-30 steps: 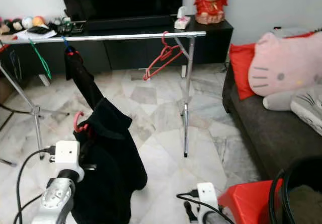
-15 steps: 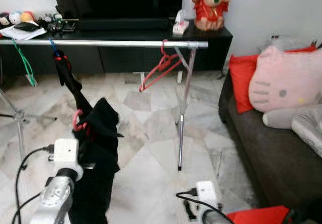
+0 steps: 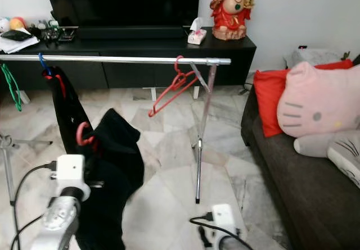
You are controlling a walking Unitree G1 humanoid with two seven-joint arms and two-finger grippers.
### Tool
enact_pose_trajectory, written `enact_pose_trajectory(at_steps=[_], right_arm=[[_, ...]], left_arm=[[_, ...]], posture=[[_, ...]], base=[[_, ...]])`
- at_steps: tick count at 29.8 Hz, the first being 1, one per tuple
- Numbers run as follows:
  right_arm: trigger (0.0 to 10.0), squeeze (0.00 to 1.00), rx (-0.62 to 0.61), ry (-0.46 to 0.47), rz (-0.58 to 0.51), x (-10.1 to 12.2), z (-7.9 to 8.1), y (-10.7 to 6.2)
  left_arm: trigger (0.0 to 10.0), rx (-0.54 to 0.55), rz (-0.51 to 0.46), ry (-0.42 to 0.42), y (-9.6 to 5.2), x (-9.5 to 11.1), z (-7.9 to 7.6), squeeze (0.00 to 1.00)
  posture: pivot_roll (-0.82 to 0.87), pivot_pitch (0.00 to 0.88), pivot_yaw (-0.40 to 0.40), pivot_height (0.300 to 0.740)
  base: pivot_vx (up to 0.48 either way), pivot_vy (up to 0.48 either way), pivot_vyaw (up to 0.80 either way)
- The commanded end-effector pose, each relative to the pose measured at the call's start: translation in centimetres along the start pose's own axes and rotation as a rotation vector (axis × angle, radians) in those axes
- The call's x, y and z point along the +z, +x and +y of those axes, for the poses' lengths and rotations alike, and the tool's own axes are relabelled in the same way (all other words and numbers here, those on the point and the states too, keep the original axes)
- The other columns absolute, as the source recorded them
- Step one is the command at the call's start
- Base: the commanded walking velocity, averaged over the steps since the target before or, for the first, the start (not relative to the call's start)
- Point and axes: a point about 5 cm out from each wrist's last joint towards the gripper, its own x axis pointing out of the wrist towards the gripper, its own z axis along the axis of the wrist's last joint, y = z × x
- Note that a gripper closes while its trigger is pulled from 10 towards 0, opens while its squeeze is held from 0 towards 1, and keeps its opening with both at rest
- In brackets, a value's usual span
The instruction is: Hang hanger
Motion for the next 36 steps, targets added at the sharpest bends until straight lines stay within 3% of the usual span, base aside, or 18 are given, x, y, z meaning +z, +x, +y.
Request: enact_pose_trajectory(at_steps=[1,14,29,36], right_arm=[[10.0,0.0,-0.042,-0.006,0.016,-0.2,-1.3,-0.2],[10.0,0.0,-0.042,0.002,0.026,-0.3,-1.1,-0.2],[10.0,0.0,-0.076,0.01,0.025,-0.6,-3.2,-0.7],[10.0,0.0,-0.066,0.004,0.012,0.0,-3.0,-0.5]], left_arm=[[10.0,-0.008,-0.056,-0.011,0.3,1.2,-0.4,0.0],[10.0,0.023,-0.051,0.0,-0.1,1.1,0.7,0.0],[10.0,0.026,-0.046,0.004,-0.4,0.9,0.8,0.0],[10.0,0.033,-0.042,0.005,-0.7,0.8,0.9,0.0]], posture=[[-0.09,0.0,0.01,0.74],[-0.09,0.0,0.008,0.74],[-0.09,0.0,0.007,0.74],[-0.09,0.0,0.004,0.74]], base=[[0.311,0.0,0.0],[0.31,0.0,0.0],[0.31,0.0,0.0],[0.311,0.0,0.0]])
